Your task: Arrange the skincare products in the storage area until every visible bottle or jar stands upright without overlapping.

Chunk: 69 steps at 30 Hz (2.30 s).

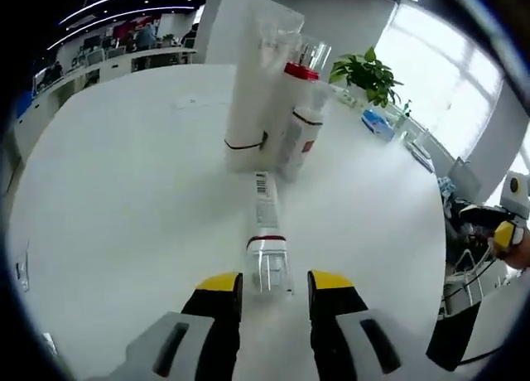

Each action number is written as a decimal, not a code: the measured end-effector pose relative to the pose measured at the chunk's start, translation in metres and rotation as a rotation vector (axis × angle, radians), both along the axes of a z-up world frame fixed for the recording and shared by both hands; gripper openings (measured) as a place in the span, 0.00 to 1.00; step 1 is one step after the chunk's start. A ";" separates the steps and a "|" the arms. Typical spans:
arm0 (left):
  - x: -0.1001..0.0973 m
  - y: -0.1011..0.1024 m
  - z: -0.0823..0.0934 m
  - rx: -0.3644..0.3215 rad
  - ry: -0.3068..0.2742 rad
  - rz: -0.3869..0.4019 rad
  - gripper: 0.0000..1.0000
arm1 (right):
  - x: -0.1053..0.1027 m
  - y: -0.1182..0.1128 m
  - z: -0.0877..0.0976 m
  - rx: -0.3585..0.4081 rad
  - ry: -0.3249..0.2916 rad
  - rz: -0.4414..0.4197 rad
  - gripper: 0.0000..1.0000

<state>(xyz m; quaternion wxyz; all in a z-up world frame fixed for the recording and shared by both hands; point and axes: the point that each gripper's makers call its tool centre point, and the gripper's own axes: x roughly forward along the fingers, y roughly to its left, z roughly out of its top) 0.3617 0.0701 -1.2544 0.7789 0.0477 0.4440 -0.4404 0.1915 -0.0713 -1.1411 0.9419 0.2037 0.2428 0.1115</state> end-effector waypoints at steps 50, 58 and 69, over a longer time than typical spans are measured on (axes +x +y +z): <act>-0.134 0.050 0.101 0.163 -0.220 -0.626 0.17 | 0.035 0.182 -0.031 -0.534 0.011 1.251 0.33; -0.136 0.041 0.117 0.158 -0.248 -0.722 0.16 | 0.036 0.186 -0.029 -0.556 -0.034 1.304 0.22; -0.133 0.026 0.124 0.110 -0.299 -0.788 0.18 | 0.039 0.169 -0.022 -0.567 -0.092 1.275 0.20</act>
